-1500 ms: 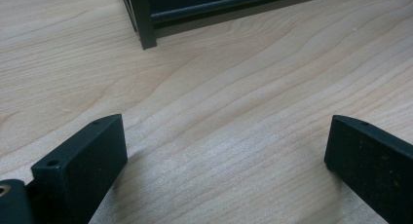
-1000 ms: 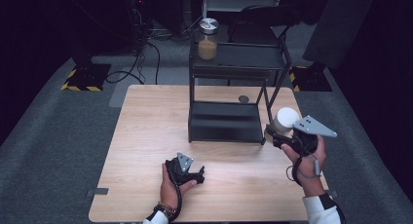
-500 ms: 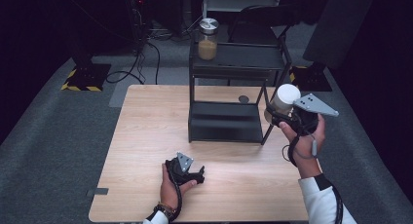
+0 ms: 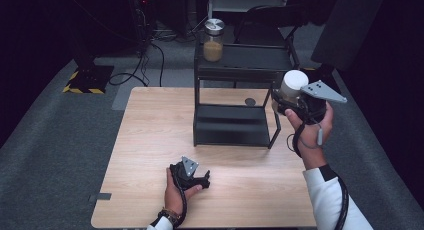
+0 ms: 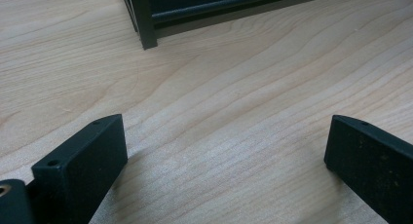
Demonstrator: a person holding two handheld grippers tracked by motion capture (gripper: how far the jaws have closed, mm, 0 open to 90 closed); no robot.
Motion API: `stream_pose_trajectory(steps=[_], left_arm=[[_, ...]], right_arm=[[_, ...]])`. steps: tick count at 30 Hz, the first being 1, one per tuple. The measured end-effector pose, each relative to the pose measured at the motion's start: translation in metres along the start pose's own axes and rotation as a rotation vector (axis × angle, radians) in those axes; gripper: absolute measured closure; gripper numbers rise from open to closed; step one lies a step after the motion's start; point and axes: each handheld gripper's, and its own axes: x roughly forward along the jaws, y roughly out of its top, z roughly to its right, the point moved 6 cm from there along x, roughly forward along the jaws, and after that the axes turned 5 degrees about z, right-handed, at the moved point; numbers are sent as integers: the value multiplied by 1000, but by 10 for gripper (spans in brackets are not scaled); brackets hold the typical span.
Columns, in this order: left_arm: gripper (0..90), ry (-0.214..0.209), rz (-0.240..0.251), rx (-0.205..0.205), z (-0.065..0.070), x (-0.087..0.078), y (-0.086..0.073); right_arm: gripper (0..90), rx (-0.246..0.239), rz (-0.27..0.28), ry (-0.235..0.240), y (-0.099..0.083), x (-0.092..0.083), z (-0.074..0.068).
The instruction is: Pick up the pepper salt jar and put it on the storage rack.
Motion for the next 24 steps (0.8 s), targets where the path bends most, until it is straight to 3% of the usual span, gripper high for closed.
stream_pose_trajectory(steps=[24], left_arm=[[17, 1, -1, 0, 0, 0, 0]], right_arm=[[317, 27, 27, -64, 47, 21, -3]])
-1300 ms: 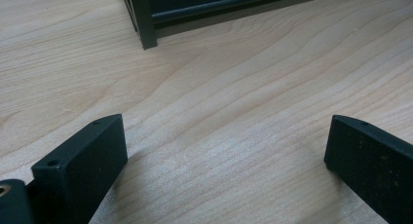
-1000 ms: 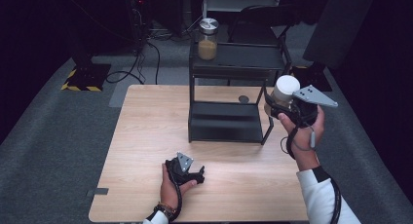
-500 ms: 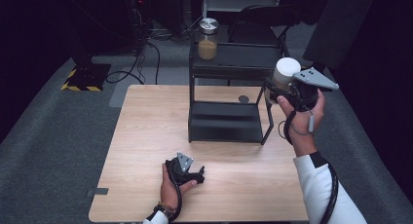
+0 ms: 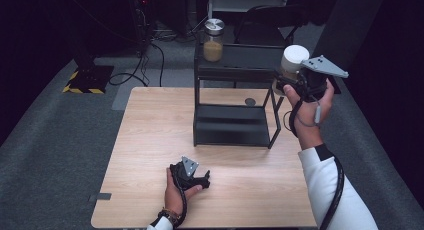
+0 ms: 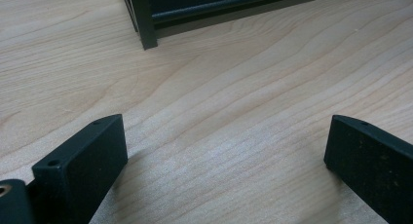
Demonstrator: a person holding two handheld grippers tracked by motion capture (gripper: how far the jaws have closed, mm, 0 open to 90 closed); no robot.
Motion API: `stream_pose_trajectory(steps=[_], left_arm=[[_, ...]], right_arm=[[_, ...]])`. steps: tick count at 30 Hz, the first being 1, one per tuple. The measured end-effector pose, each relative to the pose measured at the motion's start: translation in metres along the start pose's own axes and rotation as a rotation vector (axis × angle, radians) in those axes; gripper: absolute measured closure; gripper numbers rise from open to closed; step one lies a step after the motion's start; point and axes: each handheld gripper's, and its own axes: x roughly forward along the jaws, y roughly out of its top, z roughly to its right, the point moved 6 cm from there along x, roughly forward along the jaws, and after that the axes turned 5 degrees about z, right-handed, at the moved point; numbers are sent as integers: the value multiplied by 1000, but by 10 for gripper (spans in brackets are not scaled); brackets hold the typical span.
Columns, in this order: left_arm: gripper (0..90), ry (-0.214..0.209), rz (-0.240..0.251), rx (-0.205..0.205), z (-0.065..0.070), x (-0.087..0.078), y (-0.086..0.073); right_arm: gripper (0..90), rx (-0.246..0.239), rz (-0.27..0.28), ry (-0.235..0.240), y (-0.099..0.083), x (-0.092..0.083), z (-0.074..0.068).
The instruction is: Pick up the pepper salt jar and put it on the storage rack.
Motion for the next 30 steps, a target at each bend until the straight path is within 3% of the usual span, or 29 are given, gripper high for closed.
stream_pose_trajectory(steps=[17, 24, 30], left_arm=[[17, 0, 0, 1, 0, 0, 0], [17, 0, 0, 1, 0, 0, 0], [18, 0, 0, 1, 0, 0, 0]], right_arm=[[317, 35, 12, -48, 17, 17, 5], [318, 24, 17, -66, 25, 26, 3], [318, 48, 18, -73, 30, 35, 7]])
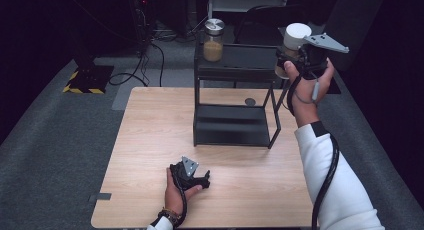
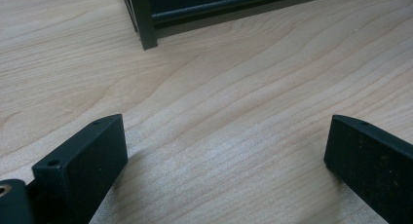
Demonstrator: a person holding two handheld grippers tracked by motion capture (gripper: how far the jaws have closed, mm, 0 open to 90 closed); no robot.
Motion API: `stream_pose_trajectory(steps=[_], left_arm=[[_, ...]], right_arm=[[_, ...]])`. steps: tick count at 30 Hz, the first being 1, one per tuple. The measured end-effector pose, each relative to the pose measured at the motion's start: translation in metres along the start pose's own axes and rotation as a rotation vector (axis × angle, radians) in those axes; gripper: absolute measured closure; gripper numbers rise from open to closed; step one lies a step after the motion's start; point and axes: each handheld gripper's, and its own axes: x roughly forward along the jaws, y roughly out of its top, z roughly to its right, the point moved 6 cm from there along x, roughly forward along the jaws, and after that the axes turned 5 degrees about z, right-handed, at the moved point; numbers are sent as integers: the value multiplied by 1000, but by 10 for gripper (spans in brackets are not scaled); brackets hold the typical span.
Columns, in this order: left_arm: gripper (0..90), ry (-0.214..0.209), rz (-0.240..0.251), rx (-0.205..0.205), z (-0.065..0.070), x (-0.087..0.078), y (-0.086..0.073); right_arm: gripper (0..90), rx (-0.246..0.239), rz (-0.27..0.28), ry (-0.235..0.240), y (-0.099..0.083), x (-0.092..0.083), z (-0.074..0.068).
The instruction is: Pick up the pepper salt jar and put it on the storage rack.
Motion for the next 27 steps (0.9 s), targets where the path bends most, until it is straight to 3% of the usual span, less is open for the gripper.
stream_pose_trajectory(steps=[6, 27], left_arm=[[18, 0, 0, -1, 0, 0, 0], [20, -5, 2, 2, 0, 0, 0]], right_arm=[[318, -10, -6, -3, 3, 7, -5], [318, 25, -10, -21, 6, 33, -11]])
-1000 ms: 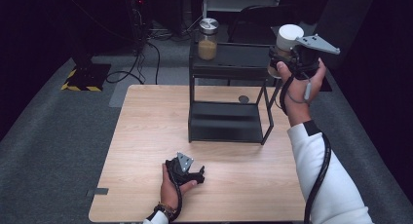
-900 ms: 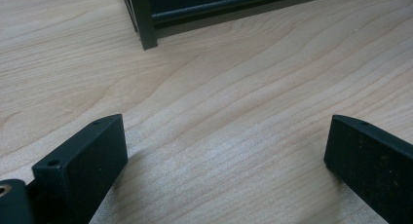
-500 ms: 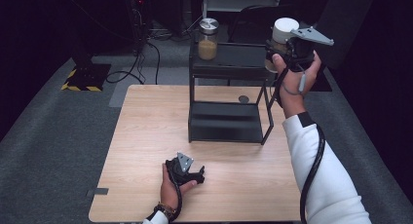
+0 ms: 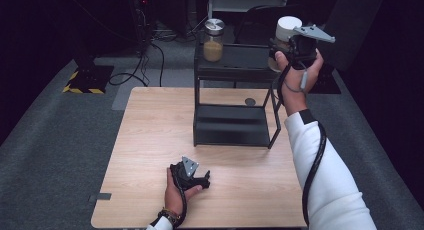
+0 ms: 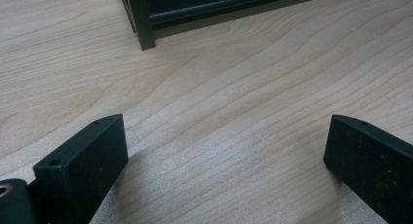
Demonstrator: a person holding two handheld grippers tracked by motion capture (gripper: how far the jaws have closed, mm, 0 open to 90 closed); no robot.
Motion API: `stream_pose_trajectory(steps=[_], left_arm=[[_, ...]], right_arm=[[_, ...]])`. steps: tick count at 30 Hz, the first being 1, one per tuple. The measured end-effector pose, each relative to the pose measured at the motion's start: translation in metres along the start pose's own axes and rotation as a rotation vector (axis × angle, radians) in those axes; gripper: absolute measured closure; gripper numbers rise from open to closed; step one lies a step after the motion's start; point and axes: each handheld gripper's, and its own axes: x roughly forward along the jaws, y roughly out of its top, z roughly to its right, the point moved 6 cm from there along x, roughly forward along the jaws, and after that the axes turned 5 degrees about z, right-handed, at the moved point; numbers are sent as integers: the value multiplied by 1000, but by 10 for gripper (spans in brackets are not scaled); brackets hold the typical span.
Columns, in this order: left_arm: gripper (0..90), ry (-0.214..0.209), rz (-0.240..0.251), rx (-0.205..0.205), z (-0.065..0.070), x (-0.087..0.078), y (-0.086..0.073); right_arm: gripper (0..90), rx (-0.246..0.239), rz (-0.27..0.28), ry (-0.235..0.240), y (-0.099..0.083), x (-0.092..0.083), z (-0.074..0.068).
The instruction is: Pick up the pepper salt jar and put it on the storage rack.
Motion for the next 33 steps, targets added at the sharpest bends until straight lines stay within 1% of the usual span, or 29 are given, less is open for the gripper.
stream_pose_trajectory(steps=[6, 11, 16, 21, 26, 33], left_arm=[[20, -1, 0, 0, 0, 0, 0], [20, -2, 0, 1, 0, 0, 0], [20, -2, 0, 3, 0, 0, 0], [21, -3, 0, 3, 0, 0, 0], [21, -3, 1, 3, 0, 0, 0], [21, -3, 1, 4, 0, 0, 0]], right_arm=[[319, 3, -5, -3, -1, 8, 0], [319, 15, -8, -7, -4, 13, 1], [319, 14, 2, -10, -6, 14, 1], [319, -9, 13, -14, -8, 14, -3], [319, -2, 20, -8, -10, 15, -2], [319, 3, 19, -14, -11, 21, -1]])
